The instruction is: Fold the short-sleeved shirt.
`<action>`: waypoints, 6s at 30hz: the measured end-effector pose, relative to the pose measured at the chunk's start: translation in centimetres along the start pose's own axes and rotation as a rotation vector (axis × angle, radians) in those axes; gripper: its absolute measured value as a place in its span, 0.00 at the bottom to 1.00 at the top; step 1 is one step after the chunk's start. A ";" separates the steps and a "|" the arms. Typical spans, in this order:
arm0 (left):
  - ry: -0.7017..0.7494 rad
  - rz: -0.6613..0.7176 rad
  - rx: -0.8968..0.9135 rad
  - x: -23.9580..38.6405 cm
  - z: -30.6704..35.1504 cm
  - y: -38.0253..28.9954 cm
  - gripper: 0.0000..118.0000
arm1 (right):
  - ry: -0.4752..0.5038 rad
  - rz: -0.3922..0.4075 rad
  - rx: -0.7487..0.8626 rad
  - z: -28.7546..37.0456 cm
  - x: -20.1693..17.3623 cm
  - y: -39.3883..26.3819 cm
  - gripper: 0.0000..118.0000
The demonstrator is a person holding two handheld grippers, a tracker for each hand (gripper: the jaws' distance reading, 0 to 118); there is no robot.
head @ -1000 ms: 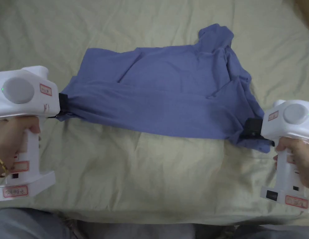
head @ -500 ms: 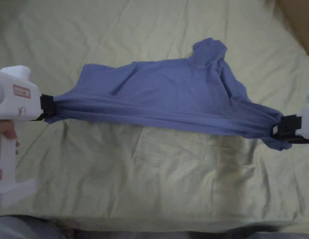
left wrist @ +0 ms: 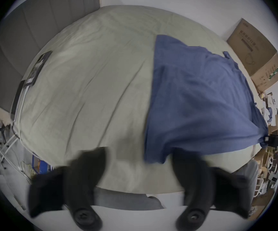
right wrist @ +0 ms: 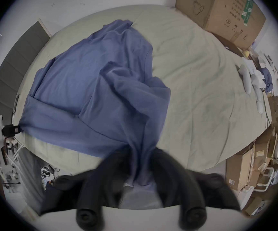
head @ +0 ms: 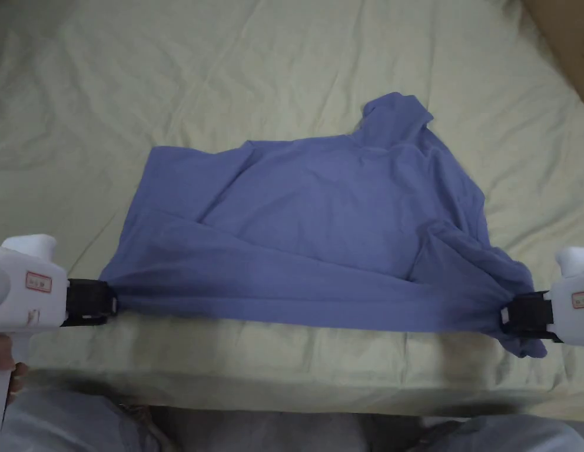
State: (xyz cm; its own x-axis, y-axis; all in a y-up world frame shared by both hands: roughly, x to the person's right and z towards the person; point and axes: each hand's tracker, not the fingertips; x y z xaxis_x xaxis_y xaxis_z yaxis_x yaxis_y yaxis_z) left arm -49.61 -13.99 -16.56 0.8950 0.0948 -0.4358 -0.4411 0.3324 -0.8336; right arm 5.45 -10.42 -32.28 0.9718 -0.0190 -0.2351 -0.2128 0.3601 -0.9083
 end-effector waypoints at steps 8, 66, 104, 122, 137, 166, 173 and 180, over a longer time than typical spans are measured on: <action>-0.076 0.075 0.372 0.8 7.1 2.1 0.90 | -0.055 -0.047 0.418 6.4 -1.1 0.7 0.96; 0.056 -0.106 0.183 9.9 -10.3 24.2 0.02 | 0.037 -0.034 0.578 0.5 -8.2 16.2 0.00; -0.100 0.079 0.446 5.3 1.1 21.0 0.02 | -0.001 -0.105 0.315 -3.1 -1.1 25.8 0.03; -0.094 0.288 0.186 0.2 2.5 1.7 0.07 | 0.020 -0.251 0.264 0.9 1.9 -1.7 0.04; -0.081 -0.016 0.744 6.6 15.0 3.1 0.99 | -0.181 -0.058 0.812 14.6 -2.5 -0.2 0.99; -0.249 0.106 0.592 0.9 11.3 6.3 0.98 | 0.034 -0.030 0.952 14.1 -9.1 0.5 0.00; -0.517 0.437 0.253 -6.6 2.1 4.6 0.99 | 0.010 -0.047 0.881 12.4 -9.1 0.8 0.00; -0.548 0.484 0.098 -6.0 -3.0 2.1 0.99 | -0.002 -0.068 0.821 11.4 -9.7 1.7 0.00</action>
State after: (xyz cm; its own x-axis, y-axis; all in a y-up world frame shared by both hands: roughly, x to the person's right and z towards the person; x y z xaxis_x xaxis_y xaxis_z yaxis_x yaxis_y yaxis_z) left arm -56.10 -16.67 -16.72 0.5172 0.6988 -0.4942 -0.8102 0.2138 -0.5457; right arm -3.17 1.04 -27.55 0.9801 -0.0638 -0.1877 -0.0122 0.9255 -0.3784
